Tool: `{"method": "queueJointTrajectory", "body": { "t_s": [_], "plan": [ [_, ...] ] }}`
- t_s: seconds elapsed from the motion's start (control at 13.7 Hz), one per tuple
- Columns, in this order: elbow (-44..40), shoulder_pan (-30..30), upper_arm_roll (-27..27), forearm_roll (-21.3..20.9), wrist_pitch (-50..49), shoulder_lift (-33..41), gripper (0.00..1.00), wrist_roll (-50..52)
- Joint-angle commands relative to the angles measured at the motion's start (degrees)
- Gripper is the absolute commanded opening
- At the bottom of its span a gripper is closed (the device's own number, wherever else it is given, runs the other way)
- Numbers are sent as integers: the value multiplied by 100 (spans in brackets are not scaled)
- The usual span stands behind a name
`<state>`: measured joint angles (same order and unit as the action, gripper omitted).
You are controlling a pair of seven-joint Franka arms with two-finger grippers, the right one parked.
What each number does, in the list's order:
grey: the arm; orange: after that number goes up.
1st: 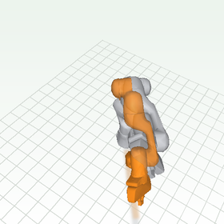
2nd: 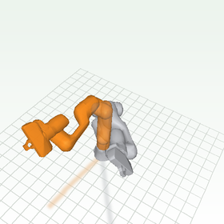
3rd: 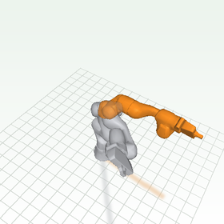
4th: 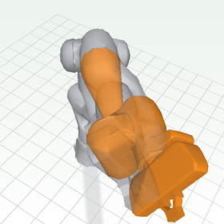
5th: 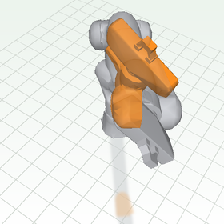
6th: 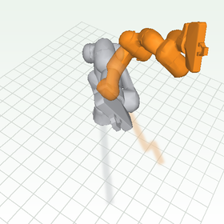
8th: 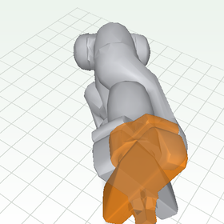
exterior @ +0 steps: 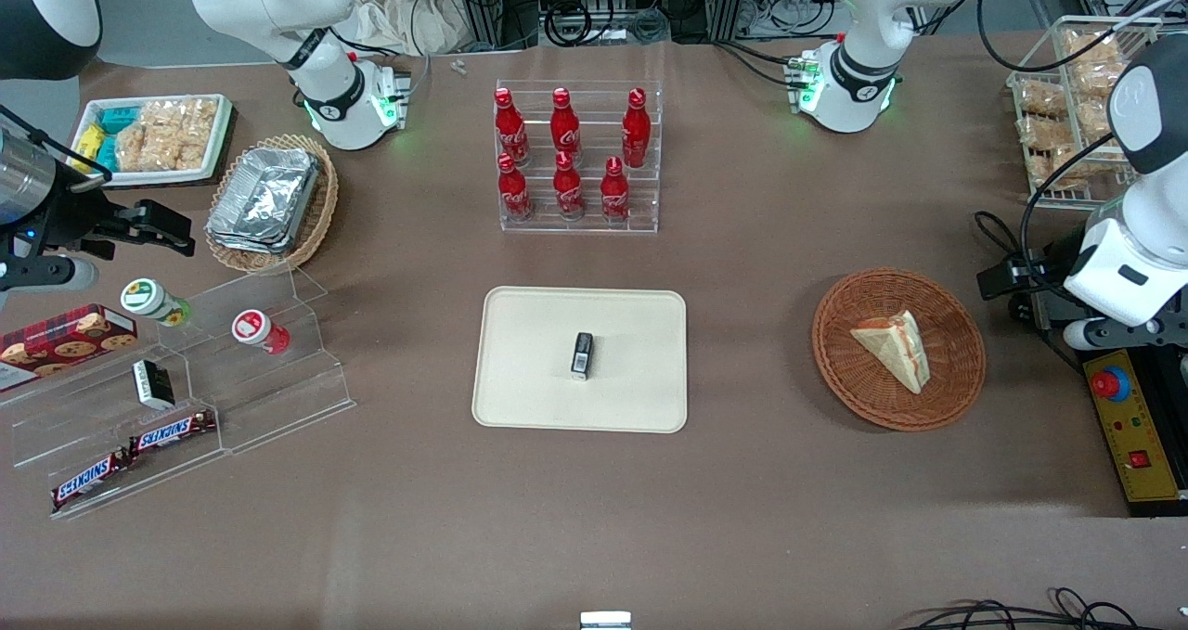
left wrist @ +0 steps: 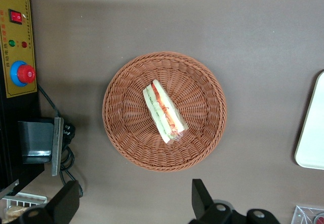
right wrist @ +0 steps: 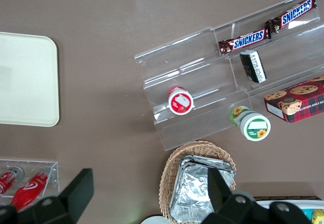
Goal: Place sandwich from basket to tray
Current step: 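Move the left gripper down over the wrapped sandwich in the wicker basket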
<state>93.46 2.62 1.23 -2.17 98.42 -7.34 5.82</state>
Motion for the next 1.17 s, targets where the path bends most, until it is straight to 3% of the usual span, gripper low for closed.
{"method": "queueJointTrajectory", "body": {
  "t_s": [0.0,0.37,0.73,1.1],
  "plan": [
    [-108,20,44,49,45,-57,100,-81],
    [5,46,35,23,-33,-127,100,-90],
    [1321,63,35,49,824,-119,100,68],
    [1860,90,17,198,1872,-478,100,1620]
  ]
}}
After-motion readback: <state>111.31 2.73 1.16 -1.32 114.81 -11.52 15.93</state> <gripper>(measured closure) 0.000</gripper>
